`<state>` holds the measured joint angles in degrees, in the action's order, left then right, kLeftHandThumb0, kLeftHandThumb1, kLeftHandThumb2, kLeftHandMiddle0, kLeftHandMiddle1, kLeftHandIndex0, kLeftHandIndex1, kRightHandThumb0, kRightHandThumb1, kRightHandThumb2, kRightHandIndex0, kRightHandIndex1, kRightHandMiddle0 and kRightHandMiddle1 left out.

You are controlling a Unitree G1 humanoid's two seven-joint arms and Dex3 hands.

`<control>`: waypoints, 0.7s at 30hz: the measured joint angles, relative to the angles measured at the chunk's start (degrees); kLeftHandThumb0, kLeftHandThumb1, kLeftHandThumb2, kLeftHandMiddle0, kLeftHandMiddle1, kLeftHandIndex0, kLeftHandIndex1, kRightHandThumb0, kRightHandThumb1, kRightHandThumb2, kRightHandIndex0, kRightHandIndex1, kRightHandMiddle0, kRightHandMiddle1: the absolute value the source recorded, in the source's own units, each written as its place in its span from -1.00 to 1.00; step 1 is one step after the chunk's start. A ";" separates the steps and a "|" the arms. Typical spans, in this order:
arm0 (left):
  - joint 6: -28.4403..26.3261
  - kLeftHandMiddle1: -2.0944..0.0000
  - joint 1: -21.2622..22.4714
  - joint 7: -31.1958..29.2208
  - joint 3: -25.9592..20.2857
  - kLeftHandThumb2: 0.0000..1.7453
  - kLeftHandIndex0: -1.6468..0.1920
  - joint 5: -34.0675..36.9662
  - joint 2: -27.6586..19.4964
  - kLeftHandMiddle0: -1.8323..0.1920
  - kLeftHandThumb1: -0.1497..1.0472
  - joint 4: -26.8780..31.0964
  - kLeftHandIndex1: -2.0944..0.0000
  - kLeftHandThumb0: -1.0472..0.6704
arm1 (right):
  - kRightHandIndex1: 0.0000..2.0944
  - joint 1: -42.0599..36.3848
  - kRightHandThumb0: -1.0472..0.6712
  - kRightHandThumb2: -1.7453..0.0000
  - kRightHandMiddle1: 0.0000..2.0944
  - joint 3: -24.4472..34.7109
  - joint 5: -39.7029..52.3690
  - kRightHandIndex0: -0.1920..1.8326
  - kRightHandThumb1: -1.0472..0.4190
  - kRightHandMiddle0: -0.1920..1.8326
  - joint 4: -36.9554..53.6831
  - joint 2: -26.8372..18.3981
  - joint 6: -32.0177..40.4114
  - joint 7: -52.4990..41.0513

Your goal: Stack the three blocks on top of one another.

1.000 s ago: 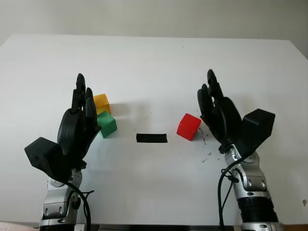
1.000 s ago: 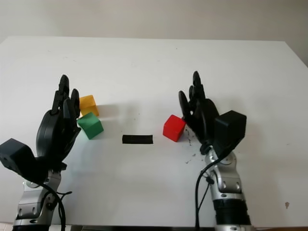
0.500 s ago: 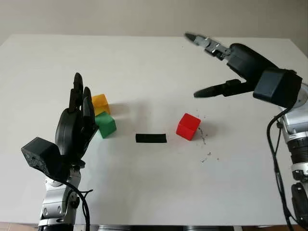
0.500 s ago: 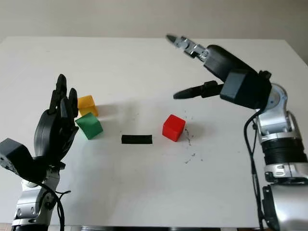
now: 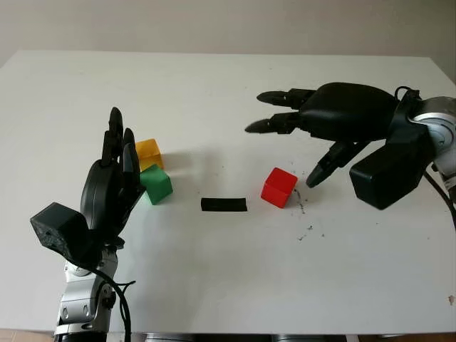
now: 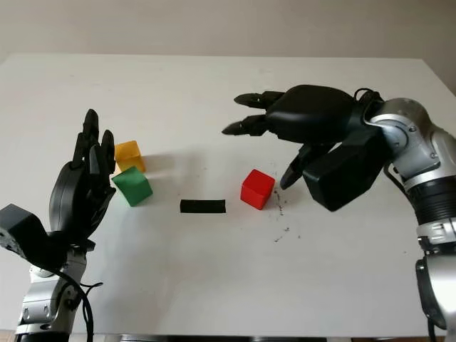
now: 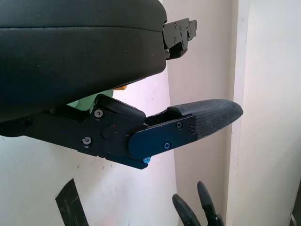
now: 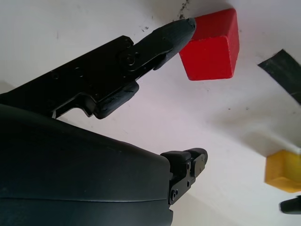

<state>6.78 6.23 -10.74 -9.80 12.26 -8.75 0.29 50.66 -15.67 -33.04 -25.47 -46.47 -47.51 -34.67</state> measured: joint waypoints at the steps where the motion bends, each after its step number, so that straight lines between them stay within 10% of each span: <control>1: 0.00 1.00 0.00 -0.01 0.00 -0.20 1.00 -0.01 0.00 1.00 1.00 0.00 1.00 -0.66 | -0.96 -0.35 -0.44 0.93 -0.91 -0.23 -0.49 -0.85 -0.64 -0.50 0.32 -0.18 -0.25 0.31; 21: 0.52 1.00 -0.09 0.02 0.38 -0.19 1.00 -0.26 0.38 1.00 1.00 0.05 1.00 -0.65 | -0.95 -4.94 -0.43 0.93 -0.92 -6.63 -15.03 -0.86 -0.77 -0.46 -10.50 1.36 -7.49 25.70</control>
<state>7.31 6.14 -10.73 -9.42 12.00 -8.37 0.34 45.72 -22.30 -48.07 -35.97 -45.11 -55.00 -8.97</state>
